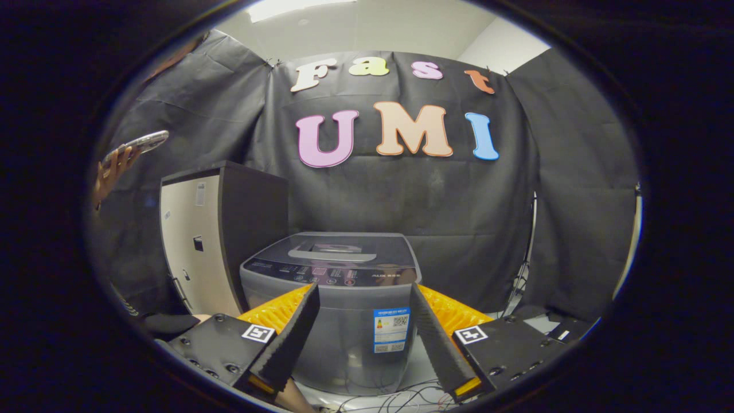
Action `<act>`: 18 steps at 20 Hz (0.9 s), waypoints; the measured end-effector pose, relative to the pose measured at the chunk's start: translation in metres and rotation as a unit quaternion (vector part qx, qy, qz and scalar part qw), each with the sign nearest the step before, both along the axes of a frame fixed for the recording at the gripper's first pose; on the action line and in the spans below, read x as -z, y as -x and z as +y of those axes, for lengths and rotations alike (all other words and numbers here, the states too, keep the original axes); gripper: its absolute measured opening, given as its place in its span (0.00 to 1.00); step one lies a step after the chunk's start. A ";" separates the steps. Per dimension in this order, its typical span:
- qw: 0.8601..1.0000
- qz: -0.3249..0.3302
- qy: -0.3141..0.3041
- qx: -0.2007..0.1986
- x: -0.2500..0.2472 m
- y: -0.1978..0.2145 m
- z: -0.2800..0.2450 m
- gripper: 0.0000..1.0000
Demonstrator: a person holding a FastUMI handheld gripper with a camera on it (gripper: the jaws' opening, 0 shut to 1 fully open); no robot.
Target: Put the clothes into the washing machine and then close the washing machine lid.
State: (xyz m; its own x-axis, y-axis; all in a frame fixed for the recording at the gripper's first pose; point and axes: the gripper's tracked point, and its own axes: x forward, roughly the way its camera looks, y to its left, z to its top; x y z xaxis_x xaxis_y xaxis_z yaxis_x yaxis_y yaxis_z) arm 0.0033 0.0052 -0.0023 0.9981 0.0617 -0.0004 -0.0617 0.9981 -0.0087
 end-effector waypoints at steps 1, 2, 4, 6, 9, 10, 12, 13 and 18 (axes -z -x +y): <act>1.000 0.000 0.000 0.000 0.000 0.000 0.000 0.98; 1.000 0.000 0.000 0.000 0.000 -0.001 0.000 0.98; 1.000 0.000 0.000 0.000 0.000 -0.001 0.000 0.98; 1.000 0.000 0.000 0.000 0.001 -0.001 0.000 0.98; 1.000 0.000 0.000 0.001 0.001 -0.001 0.001 0.98; 1.000 0.001 0.000 0.001 0.001 -0.001 0.001 0.98; 1.000 0.001 0.000 0.001 0.001 -0.001 0.001 0.98; 1.000 0.001 0.000 0.001 0.001 -0.002 0.001 0.98; 1.000 0.001 0.000 0.001 0.001 -0.003 0.003 0.98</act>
